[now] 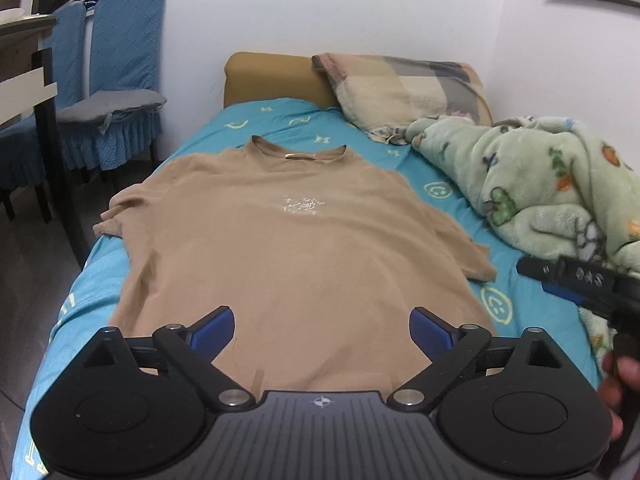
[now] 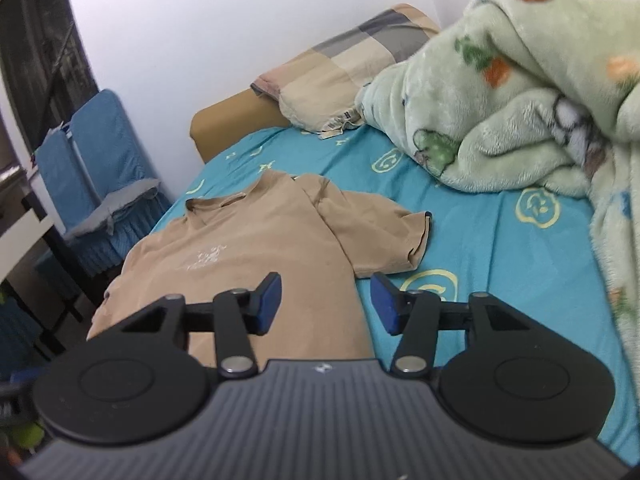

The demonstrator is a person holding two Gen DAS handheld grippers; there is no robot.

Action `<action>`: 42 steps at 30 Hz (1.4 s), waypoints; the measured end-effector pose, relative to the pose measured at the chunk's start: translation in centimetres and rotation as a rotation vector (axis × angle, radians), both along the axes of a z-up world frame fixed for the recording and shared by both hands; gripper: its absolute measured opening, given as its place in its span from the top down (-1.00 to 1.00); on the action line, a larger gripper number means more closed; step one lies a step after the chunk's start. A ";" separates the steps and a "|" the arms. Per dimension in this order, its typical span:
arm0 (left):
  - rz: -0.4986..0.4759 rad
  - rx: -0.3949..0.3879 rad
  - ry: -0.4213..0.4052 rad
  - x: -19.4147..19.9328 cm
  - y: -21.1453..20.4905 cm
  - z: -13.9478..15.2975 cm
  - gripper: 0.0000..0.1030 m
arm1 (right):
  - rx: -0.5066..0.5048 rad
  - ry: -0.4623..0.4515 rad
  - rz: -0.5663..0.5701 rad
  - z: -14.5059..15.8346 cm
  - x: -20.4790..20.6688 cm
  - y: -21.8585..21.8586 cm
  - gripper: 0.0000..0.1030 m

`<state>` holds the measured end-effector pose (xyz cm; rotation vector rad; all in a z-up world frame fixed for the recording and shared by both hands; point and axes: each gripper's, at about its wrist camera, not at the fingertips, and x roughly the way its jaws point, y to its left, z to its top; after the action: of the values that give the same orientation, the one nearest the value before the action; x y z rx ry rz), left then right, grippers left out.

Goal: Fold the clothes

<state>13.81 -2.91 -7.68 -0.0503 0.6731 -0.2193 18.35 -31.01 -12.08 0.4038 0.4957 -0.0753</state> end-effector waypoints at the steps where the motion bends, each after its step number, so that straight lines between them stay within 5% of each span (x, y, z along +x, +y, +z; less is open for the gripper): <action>1: 0.006 -0.001 -0.003 0.0 0.1 -0.2 -0.88 | 0.012 0.001 -0.008 -0.3 0.5 -0.3 -0.05; 2: 0.015 -0.004 -0.008 -0.1 0.2 -0.1 -0.89 | 0.033 0.007 -0.023 -0.8 0.9 -0.8 -0.07; 4: 0.036 -0.012 -0.018 -0.2 0.4 0.0 -0.90 | 0.075 0.027 -0.063 -1.8 2.0 -2.0 -0.49; 11: 0.094 -0.129 0.018 1.1 2.1 -0.3 -0.92 | 0.250 0.062 -0.150 -7.0 7.7 -7.6 -0.46; 17: 0.104 -0.204 0.032 3.7 2.6 -2.1 -0.92 | 0.267 0.079 -0.184 -9.8 14.0 -10.9 -0.38; 20: 0.099 -0.222 0.066 5.0 2.8 -3.2 -0.92 | 0.163 0.095 -0.137 -10.6 17.2 -10.2 -0.15; 22: 0.100 -0.221 0.076 5.4 3.0 -3.7 -0.91 | 0.080 0.143 -0.073 -10.4 19.4 -8.9 0.47; 25: 0.103 -0.206 0.081 5.7 3.2 -4.1 -0.90 | -0.070 0.136 -0.007 -8.1 21.9 -6.9 0.71; 30: 0.096 -0.163 0.062 5.5 3.2 -4.0 -0.90 | -0.347 0.000 -0.078 -0.7 24.8 -7.3 0.74; 36: 0.115 -0.137 0.084 6.2 3.4 -4.9 -0.90 | -0.543 0.054 -0.194 1.2 28.7 -9.5 0.82; 40: 0.136 -0.118 0.098 6.9 3.6 -5.7 -0.89 | -0.434 0.011 -0.195 0.2 28.3 -10.1 0.75; 41: 0.139 -0.117 0.102 7.0 3.6 -5.8 -0.89 | -0.404 0.022 -0.181 0.1 28.1 -10.3 0.66; 42: 0.143 -0.117 0.106 7.2 3.7 -5.9 -0.89 | -0.379 0.038 -0.167 -0.1 27.8 -10.4 0.32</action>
<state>21.01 0.77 -13.58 -0.2228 0.7583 -0.1191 46.12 -41.39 -12.15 0.0714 0.4723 -0.3333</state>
